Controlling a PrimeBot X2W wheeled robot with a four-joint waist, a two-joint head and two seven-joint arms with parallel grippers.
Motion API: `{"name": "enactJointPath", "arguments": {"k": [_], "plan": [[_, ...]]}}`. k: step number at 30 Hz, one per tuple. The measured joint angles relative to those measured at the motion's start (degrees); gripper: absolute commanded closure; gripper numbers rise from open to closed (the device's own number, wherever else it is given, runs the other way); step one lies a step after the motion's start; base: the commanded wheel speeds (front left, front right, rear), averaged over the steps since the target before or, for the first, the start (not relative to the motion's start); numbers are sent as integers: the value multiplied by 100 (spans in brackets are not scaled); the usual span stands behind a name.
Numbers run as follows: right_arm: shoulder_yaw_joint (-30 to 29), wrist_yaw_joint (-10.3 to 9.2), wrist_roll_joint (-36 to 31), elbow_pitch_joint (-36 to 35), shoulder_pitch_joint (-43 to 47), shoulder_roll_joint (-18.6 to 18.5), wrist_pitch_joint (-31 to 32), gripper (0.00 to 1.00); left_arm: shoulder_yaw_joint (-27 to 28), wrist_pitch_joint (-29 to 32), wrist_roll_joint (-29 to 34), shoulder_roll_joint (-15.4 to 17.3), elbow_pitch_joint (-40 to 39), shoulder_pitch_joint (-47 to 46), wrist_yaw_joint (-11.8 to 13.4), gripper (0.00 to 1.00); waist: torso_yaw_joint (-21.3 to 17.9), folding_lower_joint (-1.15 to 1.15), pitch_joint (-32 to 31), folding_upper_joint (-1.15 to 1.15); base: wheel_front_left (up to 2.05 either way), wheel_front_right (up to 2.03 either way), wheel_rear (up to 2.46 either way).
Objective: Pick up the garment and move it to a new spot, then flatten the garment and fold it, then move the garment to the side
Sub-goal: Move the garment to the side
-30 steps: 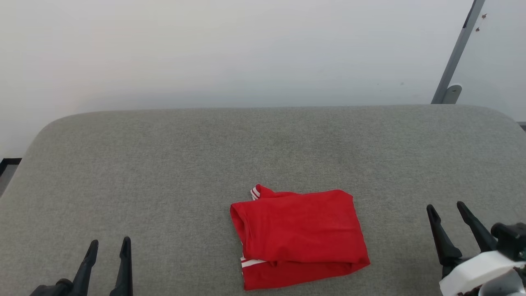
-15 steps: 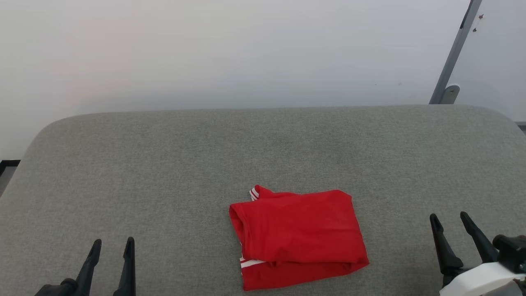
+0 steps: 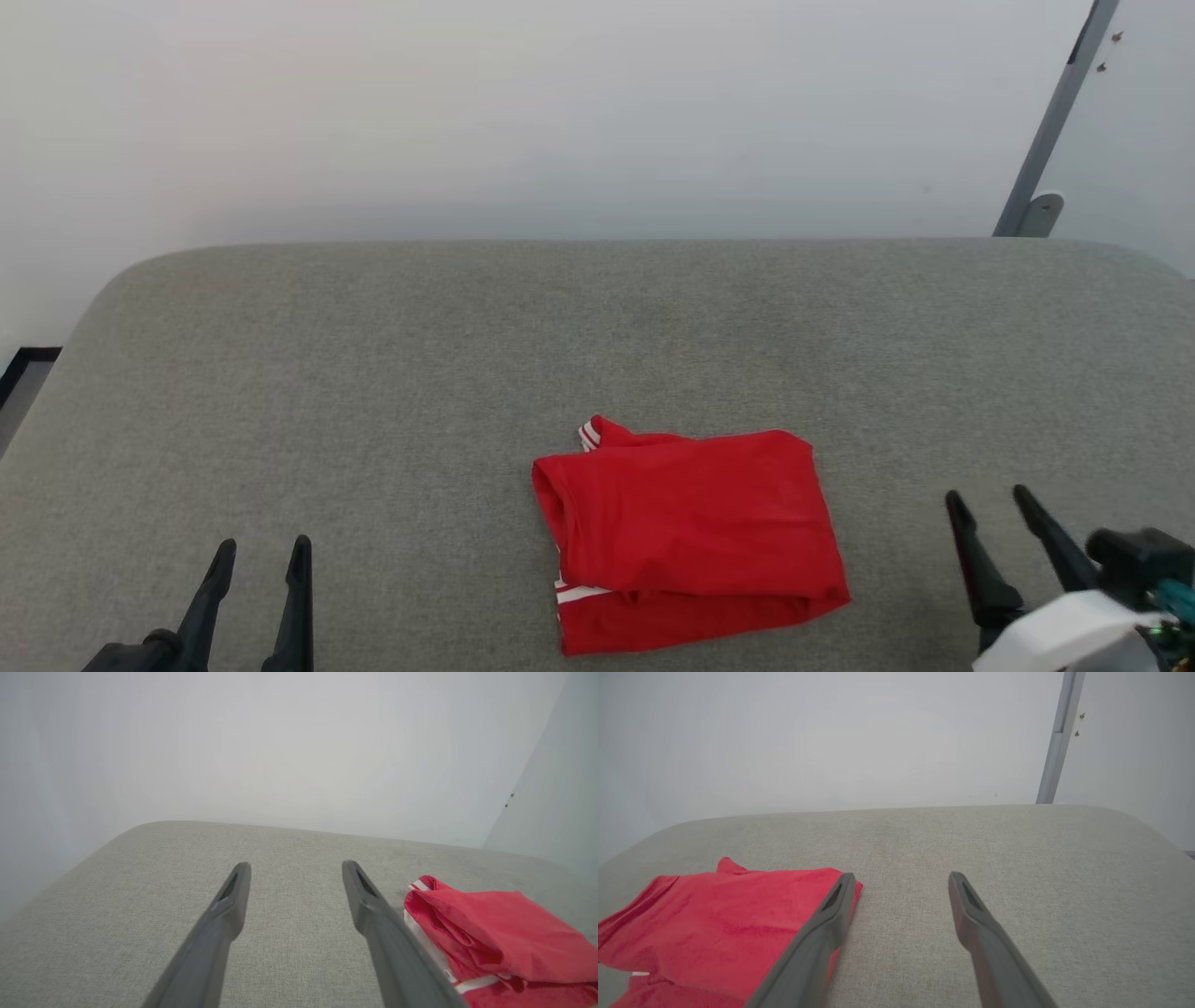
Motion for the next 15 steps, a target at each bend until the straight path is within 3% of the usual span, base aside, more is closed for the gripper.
{"name": "enactJointPath", "arguments": {"k": [7, 15], "plan": [[389, 0, 307, 30, -426, -140, 979, 0, -26, 0, -15, -7, -19, -24, 0, 0, 149, 0, 103, 0, 0, 0, 0], [845, 0, 1007, 221, -1007, -552, 2838, 0, -152, 0, -101, -25, 41, -135, 0, 0, 486, 0, 256, 0, 0, 0, 0]]}}
